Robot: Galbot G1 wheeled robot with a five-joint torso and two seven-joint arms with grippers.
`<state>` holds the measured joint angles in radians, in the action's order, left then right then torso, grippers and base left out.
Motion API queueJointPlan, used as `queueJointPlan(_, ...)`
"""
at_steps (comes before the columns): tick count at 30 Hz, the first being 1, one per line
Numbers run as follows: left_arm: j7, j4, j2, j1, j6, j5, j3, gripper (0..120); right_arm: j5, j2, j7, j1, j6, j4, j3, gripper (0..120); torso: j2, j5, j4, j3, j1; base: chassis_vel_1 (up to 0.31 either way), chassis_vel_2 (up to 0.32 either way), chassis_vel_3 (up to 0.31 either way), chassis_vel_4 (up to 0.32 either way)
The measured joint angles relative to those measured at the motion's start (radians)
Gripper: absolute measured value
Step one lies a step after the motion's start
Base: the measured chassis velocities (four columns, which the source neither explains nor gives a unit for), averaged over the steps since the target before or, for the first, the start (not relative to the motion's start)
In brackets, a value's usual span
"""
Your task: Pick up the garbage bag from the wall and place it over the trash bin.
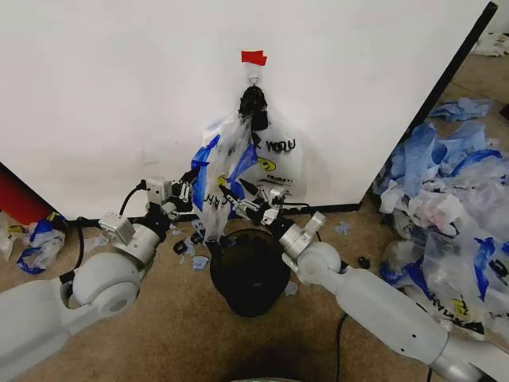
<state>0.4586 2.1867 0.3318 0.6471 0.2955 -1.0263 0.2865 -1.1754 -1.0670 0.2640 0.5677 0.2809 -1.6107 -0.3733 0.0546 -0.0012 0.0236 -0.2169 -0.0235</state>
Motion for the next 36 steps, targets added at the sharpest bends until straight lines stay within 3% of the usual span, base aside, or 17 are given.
queueJointPlan(3,-0.012,0.017,-0.016,0.086,0.000,0.000,-0.105,0,0.002,-0.012,-0.008,-0.006,0.001,0.010,-0.005,57,0.000,-0.0001,0.0001,0.000,0.000,0.000,0.000,0.000,0.000)
queueJointPlan(7,-0.025,0.038,-0.037,0.154,0.000,-0.001,-0.168,0,0.004,-0.018,-0.013,-0.006,0.002,0.017,-0.008,43,0.000,-0.0004,-0.0004,0.000,0.000,0.000,0.000,0.000,0.000)
queueJointPlan(11,-0.027,0.056,-0.052,0.167,0.002,-0.003,-0.189,0,0.002,-0.017,-0.023,-0.001,0.003,0.015,-0.008,28,0.000,0.0001,0.0003,0.000,0.000,0.000,0.000,0.000,0.000)
queueJointPlan(16,-0.030,0.057,-0.054,0.165,0.003,-0.009,-0.191,0,0.006,-0.019,-0.035,0.005,0.006,0.004,-0.008,24,0.000,0.0000,-0.0001,0.000,0.000,0.000,0.000,0.000,0.000)
queueJointPlan(20,-0.032,0.056,-0.048,0.160,0.003,-0.010,-0.183,0,0.011,-0.008,-0.036,0.014,0.008,-0.005,-0.001,8,0.000,-0.0001,0.0001,0.000,0.000,0.000,0.000,0.000,0.000)
queueJointPlan(36,-0.033,0.047,-0.038,0.161,0.006,-0.009,-0.173,0,0.011,0.027,-0.021,0.047,0.019,-0.035,0.045,0,0.000,0.0001,-0.0002,0.000,0.000,0.000,0.000,0.000,0.000)
